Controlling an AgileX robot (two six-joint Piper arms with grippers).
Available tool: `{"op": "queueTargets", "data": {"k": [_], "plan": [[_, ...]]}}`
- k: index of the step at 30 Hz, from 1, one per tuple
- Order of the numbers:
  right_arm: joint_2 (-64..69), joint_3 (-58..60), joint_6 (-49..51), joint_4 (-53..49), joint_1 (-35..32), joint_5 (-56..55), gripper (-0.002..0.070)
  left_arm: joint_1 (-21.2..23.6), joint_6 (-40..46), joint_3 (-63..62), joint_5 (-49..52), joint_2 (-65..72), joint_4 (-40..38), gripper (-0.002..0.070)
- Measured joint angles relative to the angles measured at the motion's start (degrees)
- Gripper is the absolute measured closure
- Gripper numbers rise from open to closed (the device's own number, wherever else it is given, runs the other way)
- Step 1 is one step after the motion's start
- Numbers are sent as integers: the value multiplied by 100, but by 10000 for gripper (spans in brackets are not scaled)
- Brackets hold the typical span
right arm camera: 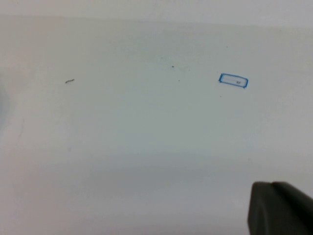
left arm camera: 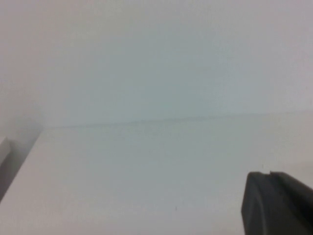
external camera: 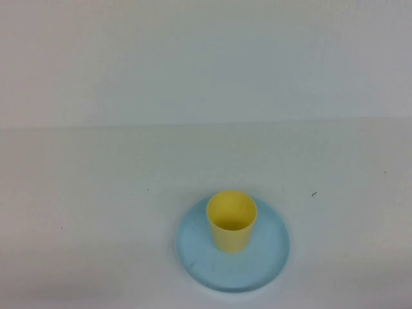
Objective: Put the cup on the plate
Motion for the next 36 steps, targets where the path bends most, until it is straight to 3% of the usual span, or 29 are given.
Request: {"op": "queueTargets", "data": {"k": [12,36], "plan": [[0,0,0,0,0,0,675,0,28,0,1623,-330,-226,673],[0,0,0,0,0,0,675,-13,298,0,1594,-510,-226,673]]}}
